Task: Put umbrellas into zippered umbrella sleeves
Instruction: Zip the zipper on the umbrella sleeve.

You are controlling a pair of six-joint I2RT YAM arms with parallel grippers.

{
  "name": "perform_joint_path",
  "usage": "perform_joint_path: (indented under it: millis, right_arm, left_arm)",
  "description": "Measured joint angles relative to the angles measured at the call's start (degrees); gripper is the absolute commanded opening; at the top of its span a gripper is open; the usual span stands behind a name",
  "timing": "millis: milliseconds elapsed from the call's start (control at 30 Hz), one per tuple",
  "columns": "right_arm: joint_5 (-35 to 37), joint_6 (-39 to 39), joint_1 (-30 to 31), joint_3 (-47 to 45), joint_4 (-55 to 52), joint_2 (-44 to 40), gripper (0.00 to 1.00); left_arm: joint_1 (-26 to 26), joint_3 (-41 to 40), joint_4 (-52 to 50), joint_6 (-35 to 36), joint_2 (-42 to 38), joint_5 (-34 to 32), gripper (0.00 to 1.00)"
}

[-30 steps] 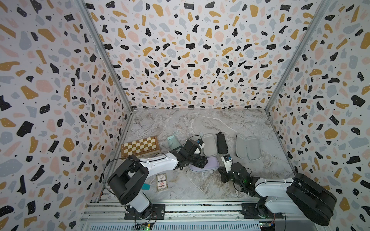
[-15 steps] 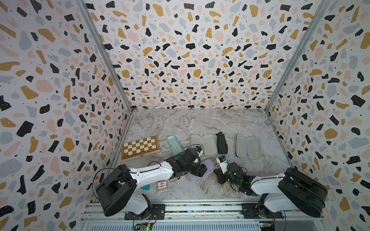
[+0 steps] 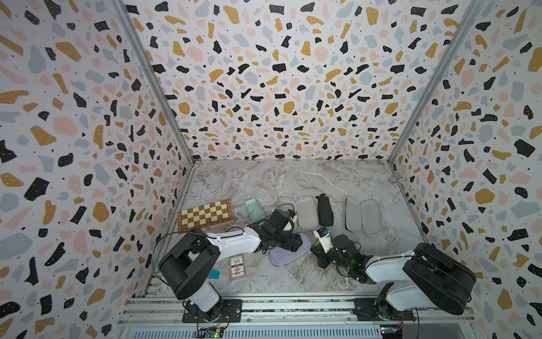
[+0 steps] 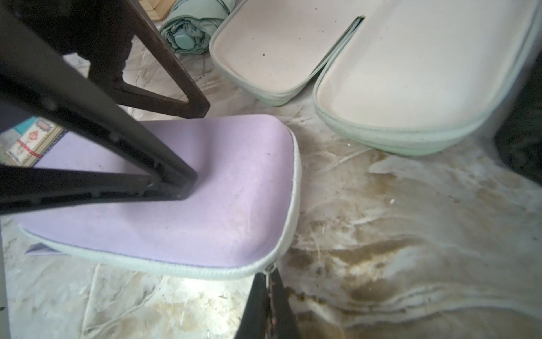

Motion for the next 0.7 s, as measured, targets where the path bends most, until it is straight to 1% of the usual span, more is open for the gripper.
perform_joint_path:
  millis: [200,267,433,700]
  right_arm:
    - [1.99,1.29,0.02,-0.52,-0.07,-0.31,0.00]
    - [2.36,1.38,0.15,-1.16,-0.09,-1.27,0.00]
    - [4.28,1.27,1.97,-2.56,-0.37,-3.54,0.00]
    - [8.74,2.47,5.38,-2.58,-1.60,-3.72,0.00]
  left_arm:
    - [0.02,-6.32,3.91,0.00,-4.68,0.11,0.84]
    - [0.00,-6.64,4.55,0.00,-4.55,0.07,0.84]
    - [0.00,-6.64,7.65,0.07,-2.56,0.74,0.80]
    - [-0.42,-6.64,9.31,0.02,-1.68,0.31,0.74]
